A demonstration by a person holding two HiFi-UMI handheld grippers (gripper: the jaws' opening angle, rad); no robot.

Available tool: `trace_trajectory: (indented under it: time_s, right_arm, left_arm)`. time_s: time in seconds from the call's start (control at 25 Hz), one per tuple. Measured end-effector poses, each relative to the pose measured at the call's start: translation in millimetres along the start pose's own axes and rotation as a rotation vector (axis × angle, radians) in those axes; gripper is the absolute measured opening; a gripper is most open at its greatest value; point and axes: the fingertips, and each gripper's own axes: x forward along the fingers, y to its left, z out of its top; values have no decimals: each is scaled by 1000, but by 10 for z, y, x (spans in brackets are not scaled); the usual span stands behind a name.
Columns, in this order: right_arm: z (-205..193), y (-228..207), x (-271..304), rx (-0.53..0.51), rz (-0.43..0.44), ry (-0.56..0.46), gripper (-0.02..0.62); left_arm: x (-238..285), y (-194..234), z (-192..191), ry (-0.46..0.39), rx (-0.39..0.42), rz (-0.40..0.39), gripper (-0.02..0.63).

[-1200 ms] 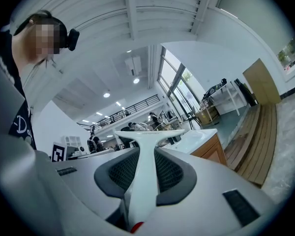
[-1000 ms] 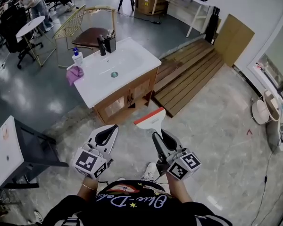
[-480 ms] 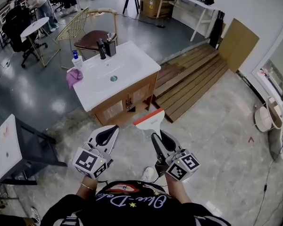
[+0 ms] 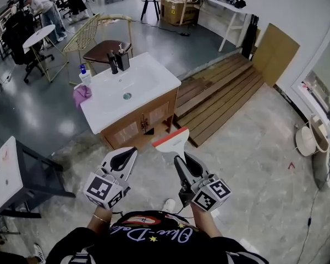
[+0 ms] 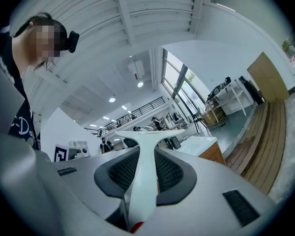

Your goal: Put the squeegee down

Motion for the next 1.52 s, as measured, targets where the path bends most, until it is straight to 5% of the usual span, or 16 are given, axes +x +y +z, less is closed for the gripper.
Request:
trace_trajectory:
  time_s: [1.52]
  right_arm:
    - [232, -409, -3, 29, 112, 7, 107]
  left_arm:
    - [377, -202, 25, 6, 23, 94, 6]
